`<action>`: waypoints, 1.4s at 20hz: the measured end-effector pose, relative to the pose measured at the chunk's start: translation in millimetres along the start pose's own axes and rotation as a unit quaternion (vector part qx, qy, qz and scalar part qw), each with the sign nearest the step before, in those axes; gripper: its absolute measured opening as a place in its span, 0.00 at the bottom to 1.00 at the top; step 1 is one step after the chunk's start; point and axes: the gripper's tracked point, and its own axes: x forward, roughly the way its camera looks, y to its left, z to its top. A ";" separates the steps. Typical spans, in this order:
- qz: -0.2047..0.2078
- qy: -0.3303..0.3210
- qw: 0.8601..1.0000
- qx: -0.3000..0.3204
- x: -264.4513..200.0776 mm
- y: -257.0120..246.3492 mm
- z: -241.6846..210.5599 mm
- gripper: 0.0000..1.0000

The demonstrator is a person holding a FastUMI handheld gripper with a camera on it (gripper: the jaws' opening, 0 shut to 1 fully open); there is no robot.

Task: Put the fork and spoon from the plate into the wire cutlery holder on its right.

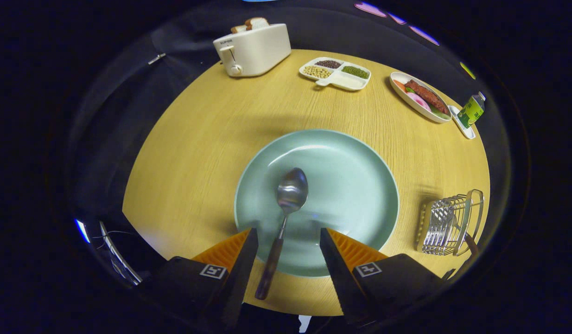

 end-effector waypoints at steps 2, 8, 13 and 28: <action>-0.004 0.022 1.000 0.006 6.5 -1.2 -4.8 0.80; -0.018 0.079 0.997 -0.009 18.5 -8.9 -21.0 0.43; -0.020 0.094 0.995 0.002 20.8 -17.8 -18.9 0.17; 0.090 0.085 0.991 -0.046 -14.7 -10.9 -5.9 0.08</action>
